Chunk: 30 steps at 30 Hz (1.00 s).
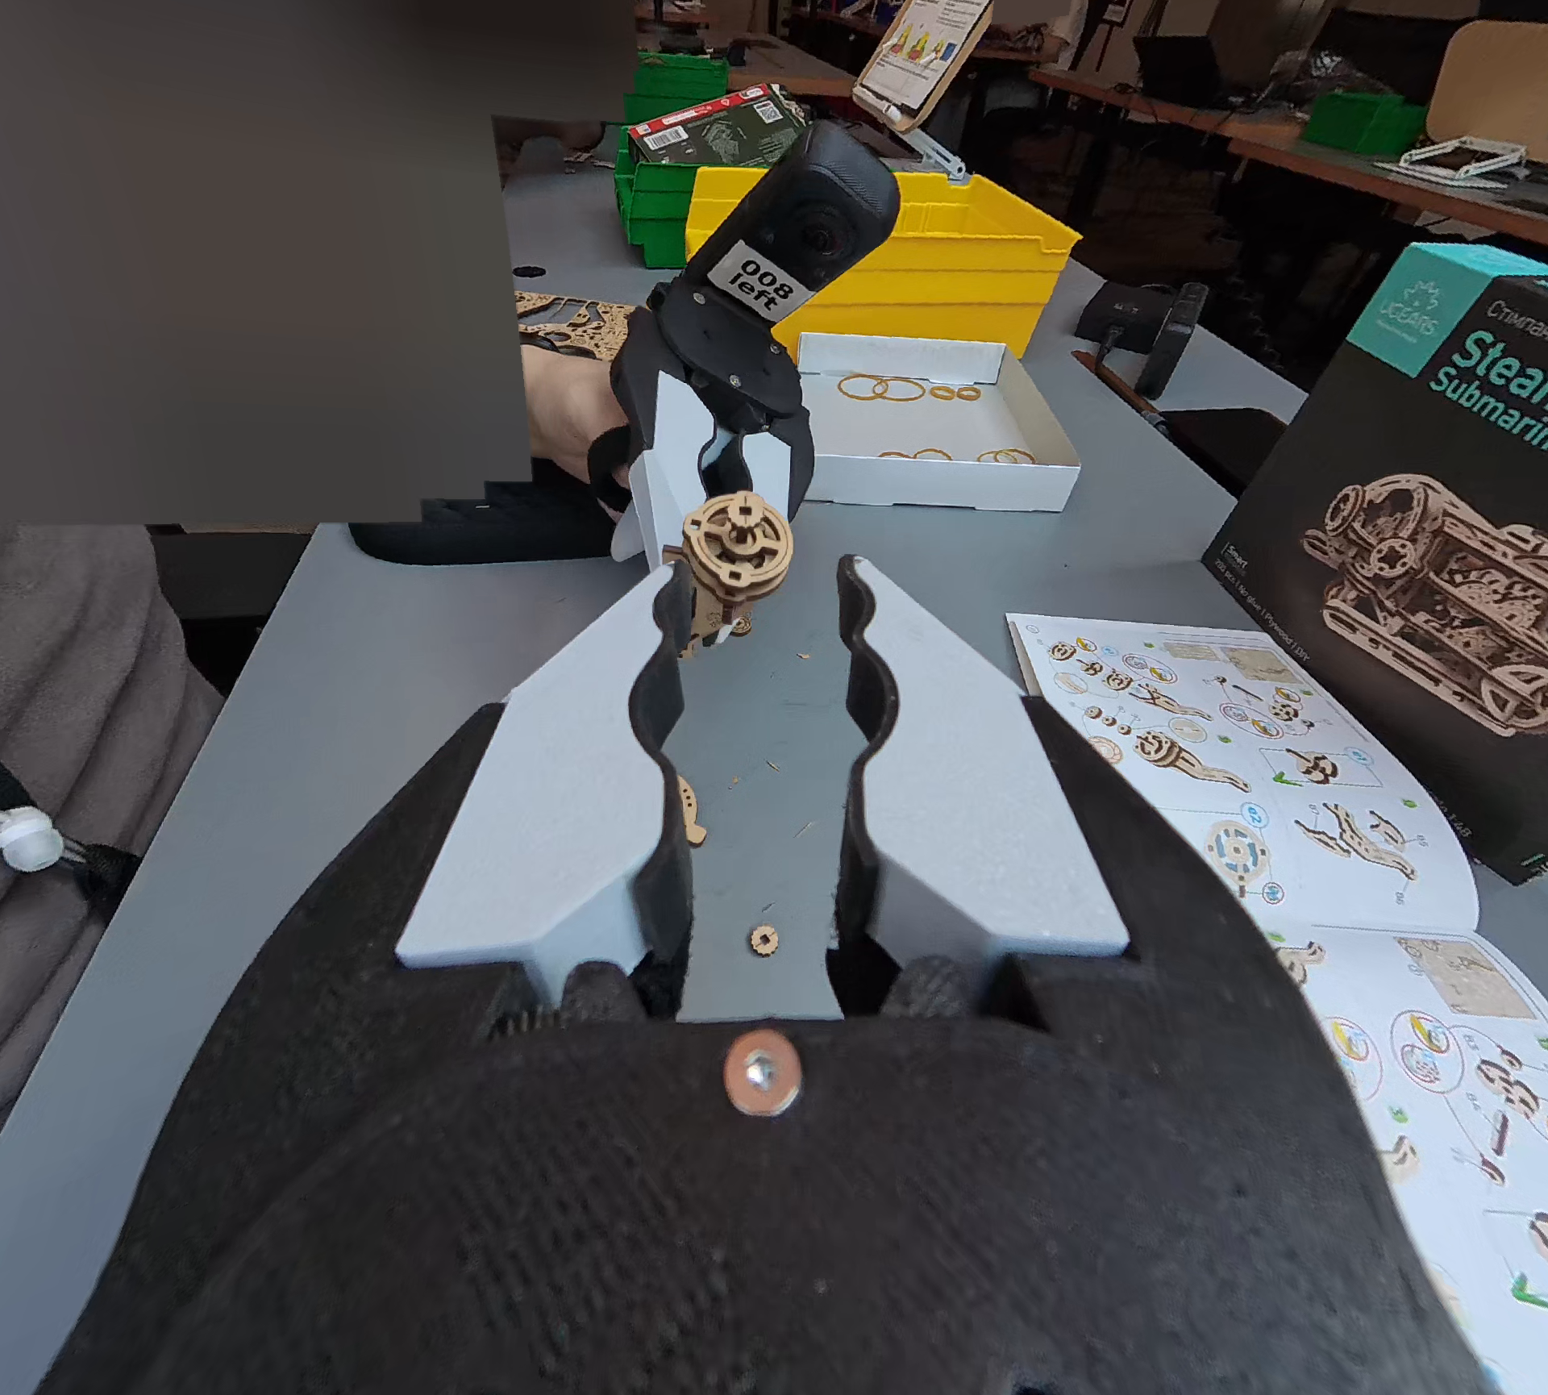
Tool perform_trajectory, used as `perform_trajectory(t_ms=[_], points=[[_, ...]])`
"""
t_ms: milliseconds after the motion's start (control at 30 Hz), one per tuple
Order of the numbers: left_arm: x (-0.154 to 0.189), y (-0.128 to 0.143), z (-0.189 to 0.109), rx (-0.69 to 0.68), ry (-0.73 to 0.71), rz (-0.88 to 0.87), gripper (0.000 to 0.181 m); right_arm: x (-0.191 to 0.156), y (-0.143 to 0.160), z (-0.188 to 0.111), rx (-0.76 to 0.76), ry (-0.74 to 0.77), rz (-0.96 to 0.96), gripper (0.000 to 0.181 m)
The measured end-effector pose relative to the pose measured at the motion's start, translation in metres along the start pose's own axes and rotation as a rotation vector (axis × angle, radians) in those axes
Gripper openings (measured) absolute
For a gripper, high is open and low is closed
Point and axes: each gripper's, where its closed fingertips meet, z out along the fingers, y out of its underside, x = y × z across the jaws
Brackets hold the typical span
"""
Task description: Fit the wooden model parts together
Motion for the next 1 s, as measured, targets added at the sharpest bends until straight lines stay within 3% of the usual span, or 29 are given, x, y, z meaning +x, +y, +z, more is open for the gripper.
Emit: perform_trajectory(t_ms=[200,500,1000], points=[[0.013,-0.021,-0.002,0.066,0.054,-0.061,0.008,-0.002,0.001,0.011,0.049,-0.073,0.145,0.037],[0.023,-0.047,-0.003,0.127,0.062,-0.109,0.008,0.006,-0.028,0.003,0.207,-0.113,0.314,0.021],[0.029,-0.065,0.003,0.165,0.021,-0.085,0.008,0.009,-0.038,0.002,0.247,-0.083,0.354,0.002]])
